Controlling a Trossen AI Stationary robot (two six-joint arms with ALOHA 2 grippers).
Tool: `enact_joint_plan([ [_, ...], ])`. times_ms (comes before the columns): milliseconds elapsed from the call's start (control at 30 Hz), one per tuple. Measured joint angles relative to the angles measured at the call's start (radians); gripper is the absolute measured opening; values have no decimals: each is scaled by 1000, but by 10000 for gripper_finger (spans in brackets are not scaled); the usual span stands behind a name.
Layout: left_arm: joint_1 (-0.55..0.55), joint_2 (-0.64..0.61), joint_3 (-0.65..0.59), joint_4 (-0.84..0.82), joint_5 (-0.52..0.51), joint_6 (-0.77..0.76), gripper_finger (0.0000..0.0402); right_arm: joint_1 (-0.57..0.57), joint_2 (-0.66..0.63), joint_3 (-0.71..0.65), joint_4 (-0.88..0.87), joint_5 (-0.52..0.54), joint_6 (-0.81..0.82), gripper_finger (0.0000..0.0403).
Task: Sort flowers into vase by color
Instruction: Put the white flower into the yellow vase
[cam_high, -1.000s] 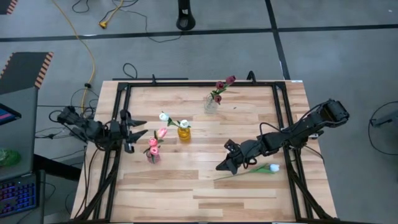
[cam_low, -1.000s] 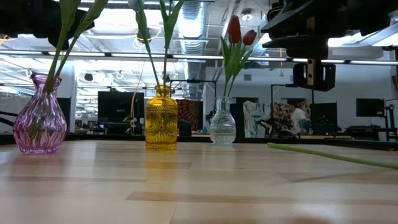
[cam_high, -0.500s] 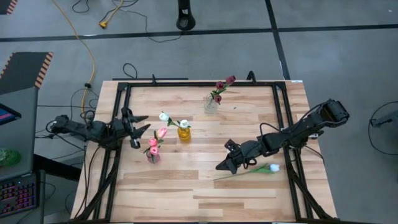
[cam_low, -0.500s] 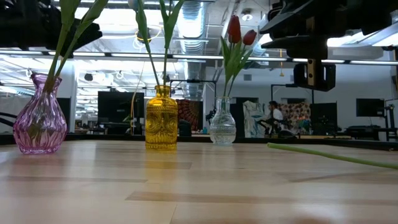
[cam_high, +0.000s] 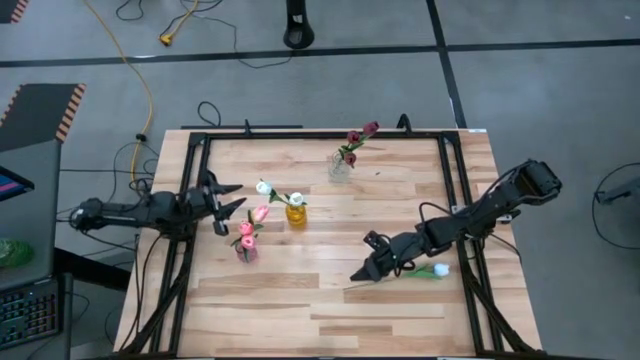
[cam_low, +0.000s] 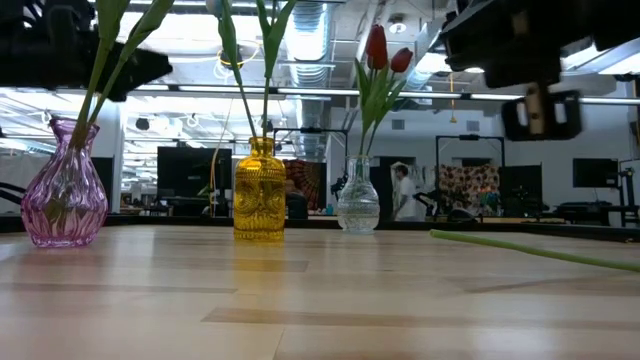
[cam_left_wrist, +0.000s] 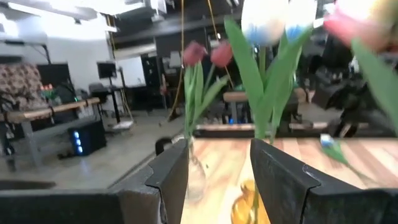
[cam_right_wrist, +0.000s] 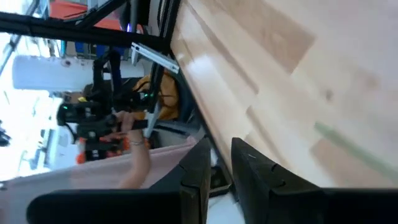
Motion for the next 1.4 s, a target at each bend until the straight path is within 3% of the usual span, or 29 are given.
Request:
enact_joint_plan([
  [400, 43, 0, 0, -169, 125, -52, 161, 86, 0, 0, -1, -8, 316, 93],
  [733, 43, 0, 0, -185, 246, 36, 161, 154, 0, 0, 2, 12, 500, 93],
  [1100, 43, 0, 0, -187, 248, 64, 161, 230, 0, 0, -9, 20, 887, 93],
  [1400, 43, 0, 0, -186, 247, 61, 161, 239, 0, 0, -179, 21, 1007, 93],
])
